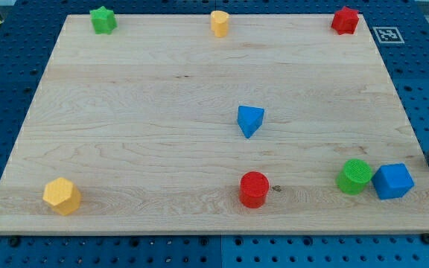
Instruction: Move green circle a bit up and right
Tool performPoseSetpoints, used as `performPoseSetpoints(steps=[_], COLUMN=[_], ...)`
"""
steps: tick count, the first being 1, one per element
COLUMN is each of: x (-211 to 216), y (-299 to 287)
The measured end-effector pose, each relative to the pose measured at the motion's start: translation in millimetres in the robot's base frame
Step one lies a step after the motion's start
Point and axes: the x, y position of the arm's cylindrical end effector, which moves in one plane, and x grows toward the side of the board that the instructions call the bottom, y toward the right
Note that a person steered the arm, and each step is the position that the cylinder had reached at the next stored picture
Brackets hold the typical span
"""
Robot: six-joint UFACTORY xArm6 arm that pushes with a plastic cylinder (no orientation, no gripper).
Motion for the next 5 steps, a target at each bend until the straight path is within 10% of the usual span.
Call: performPoseSetpoints(steps=[2,5], x=[81,82], y=[-1,-101])
